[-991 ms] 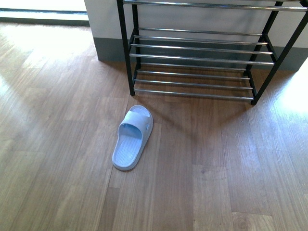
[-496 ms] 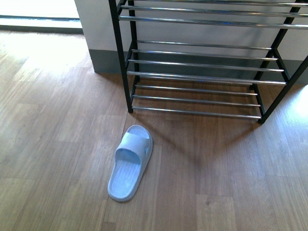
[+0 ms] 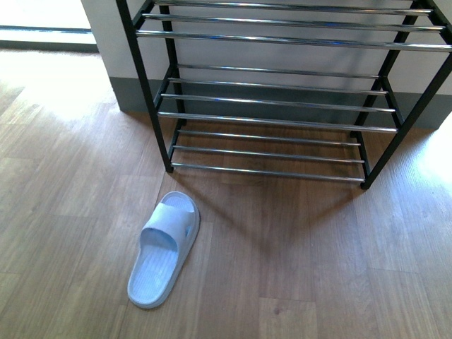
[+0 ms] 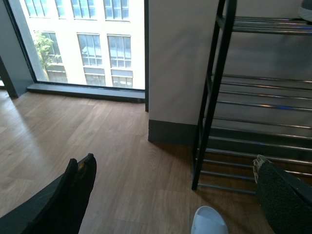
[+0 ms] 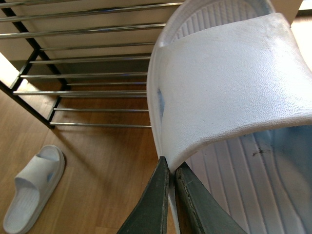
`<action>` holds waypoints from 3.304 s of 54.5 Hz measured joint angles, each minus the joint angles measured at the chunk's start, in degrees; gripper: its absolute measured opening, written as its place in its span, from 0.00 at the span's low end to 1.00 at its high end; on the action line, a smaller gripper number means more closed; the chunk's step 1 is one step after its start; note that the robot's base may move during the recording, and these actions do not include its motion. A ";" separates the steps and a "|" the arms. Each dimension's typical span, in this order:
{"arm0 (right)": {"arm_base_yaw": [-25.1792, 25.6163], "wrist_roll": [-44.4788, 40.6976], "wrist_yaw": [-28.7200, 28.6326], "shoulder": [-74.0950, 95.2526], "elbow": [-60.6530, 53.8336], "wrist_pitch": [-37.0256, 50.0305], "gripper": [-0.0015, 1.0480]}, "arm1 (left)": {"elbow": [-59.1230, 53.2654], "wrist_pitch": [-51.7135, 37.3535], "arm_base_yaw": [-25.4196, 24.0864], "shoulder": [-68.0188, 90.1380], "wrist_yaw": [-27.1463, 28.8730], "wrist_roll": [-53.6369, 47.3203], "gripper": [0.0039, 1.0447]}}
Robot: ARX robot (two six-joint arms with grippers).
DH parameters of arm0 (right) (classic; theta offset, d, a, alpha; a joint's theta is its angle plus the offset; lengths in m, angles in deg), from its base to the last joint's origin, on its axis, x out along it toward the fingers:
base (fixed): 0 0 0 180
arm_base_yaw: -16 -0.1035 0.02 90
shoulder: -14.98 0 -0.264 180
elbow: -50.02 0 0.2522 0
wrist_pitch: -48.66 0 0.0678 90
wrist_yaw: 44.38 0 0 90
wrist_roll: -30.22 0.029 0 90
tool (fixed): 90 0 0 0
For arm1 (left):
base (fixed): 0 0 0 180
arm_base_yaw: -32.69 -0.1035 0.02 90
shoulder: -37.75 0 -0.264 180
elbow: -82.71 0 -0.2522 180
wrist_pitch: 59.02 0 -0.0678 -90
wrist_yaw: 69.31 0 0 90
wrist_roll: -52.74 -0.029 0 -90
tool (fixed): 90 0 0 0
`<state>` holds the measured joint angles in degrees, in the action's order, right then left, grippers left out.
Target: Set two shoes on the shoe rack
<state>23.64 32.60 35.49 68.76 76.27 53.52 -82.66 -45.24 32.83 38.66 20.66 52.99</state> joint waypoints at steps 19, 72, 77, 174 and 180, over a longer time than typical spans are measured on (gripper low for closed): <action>0.22 0.02 0.07 0.07 -0.04 -0.04 0.01 | 0.07 0.15 0.20 0.17 1.18 0.09 0.91; 0.20 0.02 0.02 0.09 -0.04 -0.04 0.01 | 49.62 -23.71 7.41 137.02 13.73 -15.19 0.91; 0.20 0.02 0.02 0.09 -0.04 -0.04 0.01 | 53.75 -22.71 6.91 141.63 13.81 -15.67 0.91; 0.20 0.02 0.02 0.09 -0.04 -0.04 0.01 | 80.08 -22.21 4.96 165.87 -0.55 -16.98 0.01; 0.20 0.02 0.02 0.09 -0.04 -0.04 0.01 | 79.62 -22.12 5.03 165.57 -1.70 -15.98 0.01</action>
<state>23.83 32.62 35.51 68.85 76.22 53.47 -3.04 -67.36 37.86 204.22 18.96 37.02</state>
